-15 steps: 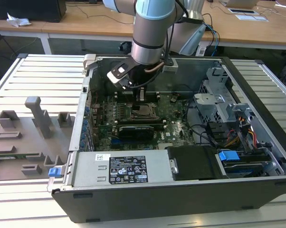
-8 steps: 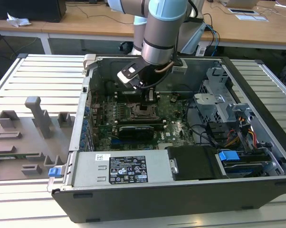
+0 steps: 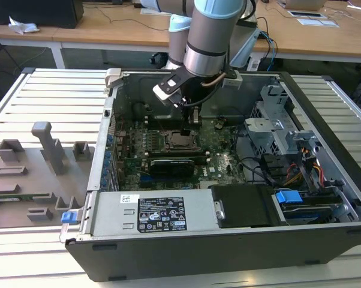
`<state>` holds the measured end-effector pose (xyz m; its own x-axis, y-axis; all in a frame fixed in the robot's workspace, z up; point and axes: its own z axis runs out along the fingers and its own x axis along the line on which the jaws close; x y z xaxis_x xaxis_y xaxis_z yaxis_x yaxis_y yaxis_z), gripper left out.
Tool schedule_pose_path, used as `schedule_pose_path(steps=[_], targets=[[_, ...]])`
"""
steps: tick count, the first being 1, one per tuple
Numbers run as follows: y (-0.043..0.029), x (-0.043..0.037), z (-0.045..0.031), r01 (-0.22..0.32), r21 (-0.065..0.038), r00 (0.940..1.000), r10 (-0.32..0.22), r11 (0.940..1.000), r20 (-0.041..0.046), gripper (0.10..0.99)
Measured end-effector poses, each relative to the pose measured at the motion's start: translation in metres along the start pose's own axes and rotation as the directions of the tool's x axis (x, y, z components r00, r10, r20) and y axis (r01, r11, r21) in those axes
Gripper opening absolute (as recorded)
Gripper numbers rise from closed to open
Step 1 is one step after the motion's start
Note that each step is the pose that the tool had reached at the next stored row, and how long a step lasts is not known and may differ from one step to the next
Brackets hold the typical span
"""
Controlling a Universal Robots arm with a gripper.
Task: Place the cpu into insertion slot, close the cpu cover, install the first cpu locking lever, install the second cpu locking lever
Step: 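Close the cpu cover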
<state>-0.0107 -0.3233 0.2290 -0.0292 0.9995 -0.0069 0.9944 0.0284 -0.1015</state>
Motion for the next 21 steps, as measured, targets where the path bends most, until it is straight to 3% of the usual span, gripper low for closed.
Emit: schedule_pose_path(steps=[7, 11, 21], targets=[[-0.0016, -0.0001, -0.0153, 0.0, 0.0, 1.0, 0.0, 1.0, 0.0, 0.106], [-0.004, -0.0003, -0.0396, 0.0, 0.0, 1.0, 0.0, 1.0, 0.0, 0.106], [-0.0042, -0.0003, -0.0413, 0.0, 0.0, 1.0, 0.0, 1.0, 0.0, 0.106]])
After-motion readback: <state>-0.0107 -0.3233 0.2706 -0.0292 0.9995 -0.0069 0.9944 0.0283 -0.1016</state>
